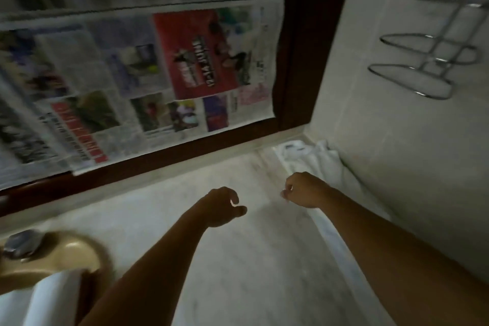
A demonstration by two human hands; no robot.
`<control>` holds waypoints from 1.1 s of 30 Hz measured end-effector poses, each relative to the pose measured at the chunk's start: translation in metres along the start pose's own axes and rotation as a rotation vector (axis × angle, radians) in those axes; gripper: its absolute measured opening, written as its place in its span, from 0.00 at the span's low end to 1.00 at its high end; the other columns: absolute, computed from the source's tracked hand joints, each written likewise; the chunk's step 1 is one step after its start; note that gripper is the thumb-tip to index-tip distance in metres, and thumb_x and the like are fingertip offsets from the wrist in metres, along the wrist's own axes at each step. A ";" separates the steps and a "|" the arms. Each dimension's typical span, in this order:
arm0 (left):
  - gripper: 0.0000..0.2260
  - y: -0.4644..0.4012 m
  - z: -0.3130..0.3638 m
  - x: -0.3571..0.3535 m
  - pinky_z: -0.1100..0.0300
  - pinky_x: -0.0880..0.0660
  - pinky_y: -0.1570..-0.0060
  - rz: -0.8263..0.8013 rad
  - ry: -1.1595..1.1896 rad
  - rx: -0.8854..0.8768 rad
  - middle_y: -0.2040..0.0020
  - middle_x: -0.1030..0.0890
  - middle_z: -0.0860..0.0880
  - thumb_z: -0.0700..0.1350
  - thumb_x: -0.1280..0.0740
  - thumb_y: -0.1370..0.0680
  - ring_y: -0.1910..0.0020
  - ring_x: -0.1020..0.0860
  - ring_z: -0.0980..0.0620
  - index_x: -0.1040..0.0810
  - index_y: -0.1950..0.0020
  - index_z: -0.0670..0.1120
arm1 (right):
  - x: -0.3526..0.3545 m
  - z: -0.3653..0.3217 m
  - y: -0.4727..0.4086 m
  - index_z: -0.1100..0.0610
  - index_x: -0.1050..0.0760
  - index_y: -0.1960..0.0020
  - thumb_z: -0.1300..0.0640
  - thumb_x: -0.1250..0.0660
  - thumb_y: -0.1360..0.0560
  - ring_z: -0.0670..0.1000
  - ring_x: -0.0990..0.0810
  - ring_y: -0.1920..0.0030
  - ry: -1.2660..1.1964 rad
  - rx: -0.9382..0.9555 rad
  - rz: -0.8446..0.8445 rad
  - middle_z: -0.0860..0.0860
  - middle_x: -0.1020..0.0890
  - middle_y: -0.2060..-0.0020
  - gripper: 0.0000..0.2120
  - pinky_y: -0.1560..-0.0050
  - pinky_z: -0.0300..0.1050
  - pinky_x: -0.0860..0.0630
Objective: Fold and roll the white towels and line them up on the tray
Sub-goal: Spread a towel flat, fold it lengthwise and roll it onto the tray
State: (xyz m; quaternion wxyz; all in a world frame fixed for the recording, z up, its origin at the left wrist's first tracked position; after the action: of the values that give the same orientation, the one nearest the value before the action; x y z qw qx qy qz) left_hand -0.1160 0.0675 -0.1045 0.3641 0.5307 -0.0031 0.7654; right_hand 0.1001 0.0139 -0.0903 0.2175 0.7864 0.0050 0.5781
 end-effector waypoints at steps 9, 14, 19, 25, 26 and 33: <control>0.17 -0.099 0.098 -0.029 0.54 0.30 0.37 0.003 -0.059 -0.007 0.35 0.22 0.50 0.60 0.35 0.21 0.35 0.26 0.49 0.21 0.38 0.51 | 0.014 0.120 -0.070 0.54 0.31 0.36 0.46 0.39 0.21 0.57 0.23 0.43 0.084 -0.043 0.155 0.53 0.26 0.41 0.18 0.49 0.50 0.25; 0.17 -0.130 0.099 -0.024 0.52 0.26 0.38 0.021 -0.049 0.046 0.37 0.21 0.50 0.61 0.35 0.22 0.38 0.23 0.50 0.21 0.40 0.51 | 0.028 0.135 -0.097 0.55 0.37 0.32 0.46 0.34 0.23 0.58 0.23 0.44 0.041 -0.086 0.306 0.57 0.31 0.36 0.25 0.53 0.50 0.23; 0.17 -0.134 0.099 -0.030 0.53 0.25 0.40 0.016 -0.014 0.069 0.39 0.19 0.50 0.61 0.34 0.21 0.42 0.21 0.50 0.20 0.42 0.50 | 0.033 0.145 -0.114 0.58 0.27 0.39 0.52 0.40 0.21 0.55 0.22 0.41 0.048 -0.117 0.296 0.56 0.23 0.40 0.14 0.44 0.45 0.27; 0.14 -0.120 0.105 -0.017 0.51 0.22 0.42 0.073 0.100 0.075 0.43 0.18 0.49 0.56 0.32 0.21 0.45 0.20 0.51 0.19 0.43 0.47 | 0.064 0.147 -0.102 0.66 0.29 0.35 0.61 0.40 0.23 0.61 0.24 0.38 -0.242 -0.243 0.351 0.61 0.24 0.40 0.18 0.43 0.47 0.27; 0.14 -0.116 0.108 -0.011 0.51 0.22 0.42 0.094 0.119 0.072 0.43 0.18 0.49 0.55 0.32 0.21 0.45 0.20 0.50 0.19 0.43 0.46 | 0.070 0.145 -0.095 0.65 0.28 0.36 0.61 0.40 0.22 0.61 0.23 0.39 -0.351 -0.270 0.320 0.61 0.23 0.41 0.16 0.43 0.47 0.27; 0.16 -0.061 0.124 0.011 0.49 0.21 0.42 0.196 0.289 0.074 0.43 0.18 0.46 0.55 0.30 0.22 0.48 0.19 0.49 0.19 0.41 0.47 | 0.105 0.093 -0.027 0.62 0.26 0.34 0.50 0.38 0.21 0.57 0.22 0.45 -1.169 -0.324 0.250 0.60 0.22 0.39 0.21 0.48 0.47 0.28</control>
State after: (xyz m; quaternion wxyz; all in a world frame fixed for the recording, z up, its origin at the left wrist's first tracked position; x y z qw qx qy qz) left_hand 0.0171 0.0693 -0.0646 0.2647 0.4255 0.0257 0.8650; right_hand 0.2264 0.0341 -0.0267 0.2314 0.9247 -0.2951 0.0662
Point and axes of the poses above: each hand's wrist, its own y-axis away from the middle knuckle, its own x-axis out of the back of the hand, z = x × y, the point moved 9 cm from there along -y, towards the middle knuckle
